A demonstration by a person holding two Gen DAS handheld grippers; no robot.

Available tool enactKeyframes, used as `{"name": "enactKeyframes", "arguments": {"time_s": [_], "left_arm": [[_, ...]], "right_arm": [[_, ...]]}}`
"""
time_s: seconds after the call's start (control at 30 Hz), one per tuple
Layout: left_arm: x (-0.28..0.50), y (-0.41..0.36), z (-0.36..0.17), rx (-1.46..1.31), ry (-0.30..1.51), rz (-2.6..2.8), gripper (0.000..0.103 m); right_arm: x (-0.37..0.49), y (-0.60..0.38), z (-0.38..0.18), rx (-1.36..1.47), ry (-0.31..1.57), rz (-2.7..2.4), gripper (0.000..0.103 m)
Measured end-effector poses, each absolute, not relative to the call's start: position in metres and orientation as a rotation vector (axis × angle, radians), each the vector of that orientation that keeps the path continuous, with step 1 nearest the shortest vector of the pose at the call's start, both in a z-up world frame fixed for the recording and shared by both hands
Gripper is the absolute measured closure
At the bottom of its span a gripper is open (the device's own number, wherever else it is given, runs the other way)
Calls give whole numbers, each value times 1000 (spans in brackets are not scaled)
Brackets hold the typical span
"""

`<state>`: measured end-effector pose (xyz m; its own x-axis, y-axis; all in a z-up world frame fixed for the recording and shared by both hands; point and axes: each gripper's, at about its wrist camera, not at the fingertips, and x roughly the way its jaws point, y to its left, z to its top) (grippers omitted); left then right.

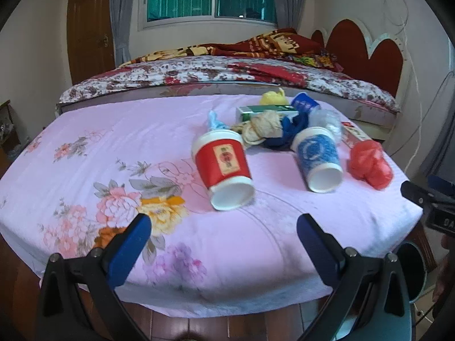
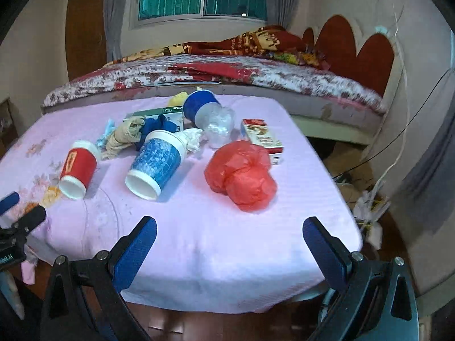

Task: Collect trash
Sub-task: 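Grasp the red paper cup with the left tool while the right tool grasps the blue-patterned cup, then carry both cups over the black bucket and open both tools to drop them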

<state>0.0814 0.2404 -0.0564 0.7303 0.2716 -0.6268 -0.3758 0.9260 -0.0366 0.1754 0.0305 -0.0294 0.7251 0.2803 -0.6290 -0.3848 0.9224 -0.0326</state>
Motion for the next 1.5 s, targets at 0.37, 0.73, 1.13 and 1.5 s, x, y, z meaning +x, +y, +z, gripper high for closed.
{"name": "enactKeyframes", "arguments": {"time_s": [0.37,0.73,1.13,1.5], "left_arm": [[125,267,-66,-230,659,361,8],[157,282,-89,-277,721,300,28],[138,266,-64,-231,652,239,45],[120,203,-35,-169,584,107,47]], "right_arm": [[215,113,-49,-134,679,532,2],[267,148,-73,-80,817,647,33],[230,127,-46,-131,707,706,41],[177,10,-6,-116,606,569,41]]}}
